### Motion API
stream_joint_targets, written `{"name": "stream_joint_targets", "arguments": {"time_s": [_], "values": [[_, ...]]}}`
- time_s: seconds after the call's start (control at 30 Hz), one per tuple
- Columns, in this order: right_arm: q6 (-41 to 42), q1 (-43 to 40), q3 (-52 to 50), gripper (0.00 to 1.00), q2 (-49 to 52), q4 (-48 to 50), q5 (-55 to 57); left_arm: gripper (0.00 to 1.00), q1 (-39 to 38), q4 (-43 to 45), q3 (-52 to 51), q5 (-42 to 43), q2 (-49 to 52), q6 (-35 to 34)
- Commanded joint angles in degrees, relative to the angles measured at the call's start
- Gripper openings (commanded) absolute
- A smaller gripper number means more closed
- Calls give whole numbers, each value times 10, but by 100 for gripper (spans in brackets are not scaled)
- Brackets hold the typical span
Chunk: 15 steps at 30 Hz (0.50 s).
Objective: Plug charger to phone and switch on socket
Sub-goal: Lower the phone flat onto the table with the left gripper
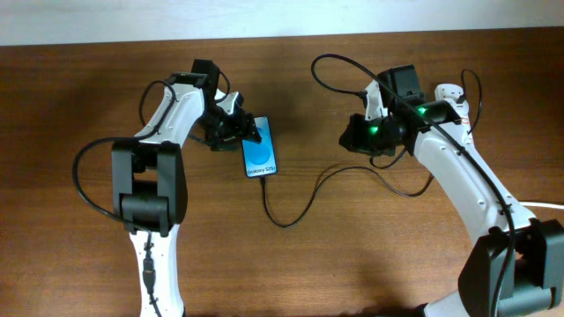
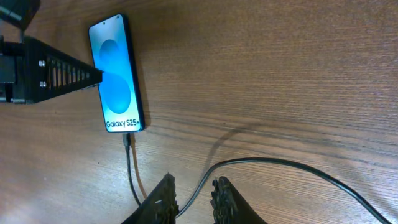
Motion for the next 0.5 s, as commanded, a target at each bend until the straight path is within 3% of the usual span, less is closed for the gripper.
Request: {"name": "stream_joint_targets", "arguments": {"time_s": [0.0,0.13,0.27,0.4,0.47], "values": [[-16,-2,10,23,-7,0,7,76,3,-14,-9,-122,-11,-19],[-45,-2,12,19,-48,2,11,74,-33,-54,-9,-113,-177,22],[-47,-10,13,27,-164,-11,47,78,-115,-64,-9,-212,-343,31],[-36,-85,13,35,-245,-54,48,82,-90,-78,-9,-211,-385,31],[-36,-169,13,39,-265,-87,48,94,-57,-78,-9,-211,-385,31]]}}
